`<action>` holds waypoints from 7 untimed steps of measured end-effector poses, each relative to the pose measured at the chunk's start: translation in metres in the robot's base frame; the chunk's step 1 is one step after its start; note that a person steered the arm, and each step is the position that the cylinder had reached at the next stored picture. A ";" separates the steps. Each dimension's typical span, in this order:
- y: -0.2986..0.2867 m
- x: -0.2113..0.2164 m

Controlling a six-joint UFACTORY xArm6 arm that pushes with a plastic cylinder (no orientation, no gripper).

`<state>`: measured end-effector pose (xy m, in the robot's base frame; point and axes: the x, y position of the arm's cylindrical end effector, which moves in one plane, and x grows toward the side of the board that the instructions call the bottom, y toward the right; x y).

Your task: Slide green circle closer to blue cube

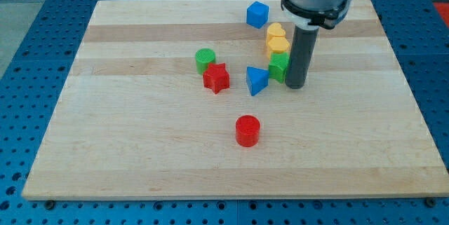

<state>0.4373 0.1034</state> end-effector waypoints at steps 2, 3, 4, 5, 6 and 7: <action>-0.030 0.060; -0.079 0.059; -0.130 0.058; -0.175 0.058; -0.187 0.047; -0.186 -0.007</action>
<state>0.4307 -0.0830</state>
